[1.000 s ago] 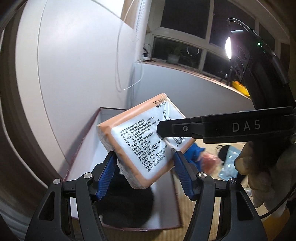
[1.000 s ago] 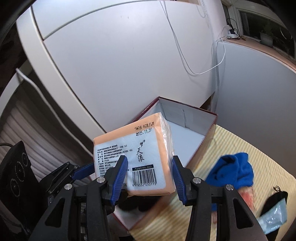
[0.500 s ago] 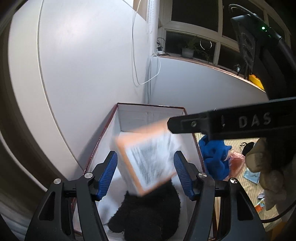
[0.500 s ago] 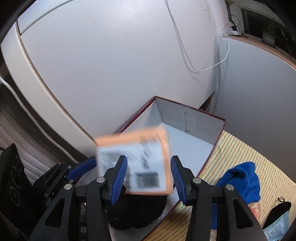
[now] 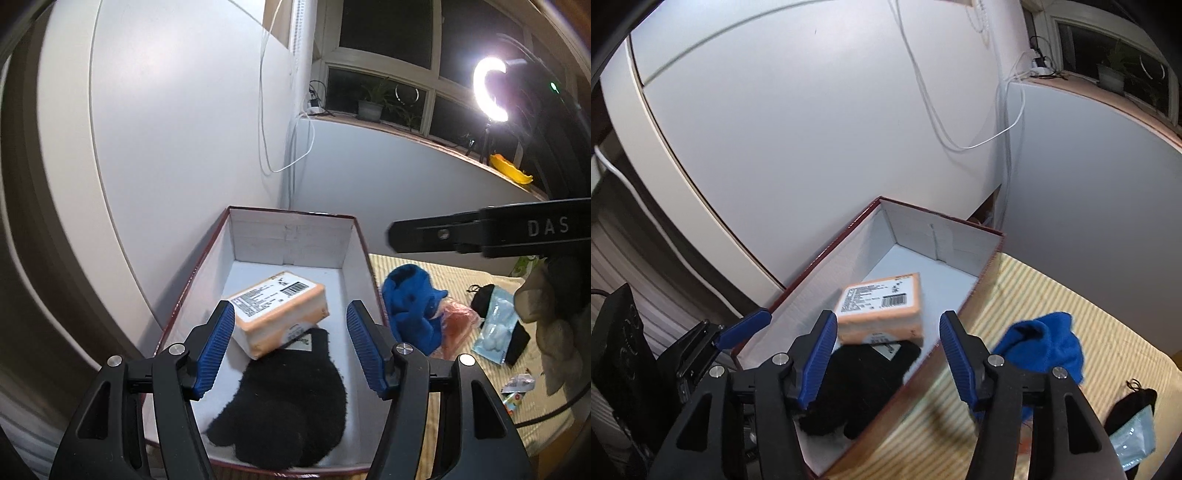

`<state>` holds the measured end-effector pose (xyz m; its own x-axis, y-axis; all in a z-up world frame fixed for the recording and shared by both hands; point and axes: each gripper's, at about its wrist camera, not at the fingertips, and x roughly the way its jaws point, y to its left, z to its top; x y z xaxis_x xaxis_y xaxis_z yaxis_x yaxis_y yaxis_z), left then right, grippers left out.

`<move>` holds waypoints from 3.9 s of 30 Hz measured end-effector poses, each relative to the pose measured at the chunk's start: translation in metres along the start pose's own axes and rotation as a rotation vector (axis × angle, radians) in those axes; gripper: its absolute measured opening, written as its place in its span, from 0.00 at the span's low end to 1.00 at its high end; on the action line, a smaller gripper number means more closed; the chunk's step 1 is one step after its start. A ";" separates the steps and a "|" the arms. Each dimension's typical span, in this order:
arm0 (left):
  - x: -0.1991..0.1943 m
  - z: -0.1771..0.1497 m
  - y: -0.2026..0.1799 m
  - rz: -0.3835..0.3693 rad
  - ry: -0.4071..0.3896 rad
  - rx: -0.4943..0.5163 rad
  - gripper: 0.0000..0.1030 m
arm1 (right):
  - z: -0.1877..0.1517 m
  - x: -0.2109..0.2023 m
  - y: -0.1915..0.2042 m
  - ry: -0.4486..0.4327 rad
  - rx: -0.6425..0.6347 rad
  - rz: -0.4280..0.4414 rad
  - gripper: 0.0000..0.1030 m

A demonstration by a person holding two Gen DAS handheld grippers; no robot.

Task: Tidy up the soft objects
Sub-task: 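Withdraw the left tool from the box back over the bed, then lower the left tool onto the blue cloth and close it, then lift the blue cloth with the left tool toward the shoebox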

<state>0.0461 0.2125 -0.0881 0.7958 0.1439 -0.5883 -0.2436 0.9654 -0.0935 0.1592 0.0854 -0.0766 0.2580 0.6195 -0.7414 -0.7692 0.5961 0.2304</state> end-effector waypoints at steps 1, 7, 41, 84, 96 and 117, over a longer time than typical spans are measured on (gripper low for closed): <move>-0.003 0.000 -0.001 -0.006 -0.002 -0.002 0.61 | -0.003 -0.006 -0.004 -0.006 0.001 -0.005 0.54; -0.018 -0.003 -0.018 -0.057 -0.011 -0.005 0.61 | -0.027 -0.053 -0.032 -0.039 0.034 -0.040 0.59; -0.017 -0.074 -0.138 -0.329 0.149 0.081 0.61 | -0.233 -0.190 -0.207 -0.082 0.406 -0.202 0.68; 0.105 -0.054 -0.138 -0.239 0.106 -0.207 0.59 | -0.039 0.056 -0.154 0.200 0.276 0.095 0.68; 0.128 -0.056 -0.127 -0.272 0.133 -0.258 0.21 | -0.051 0.075 -0.158 0.275 0.284 0.110 0.19; 0.040 -0.032 -0.139 -0.347 -0.053 -0.165 0.07 | -0.051 -0.021 -0.108 0.116 0.191 0.137 0.06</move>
<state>0.0937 0.0774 -0.1247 0.8730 -0.1702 -0.4571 -0.0370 0.9113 -0.4100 0.2073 -0.0181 -0.1175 0.0821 0.6449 -0.7598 -0.6654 0.6031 0.4399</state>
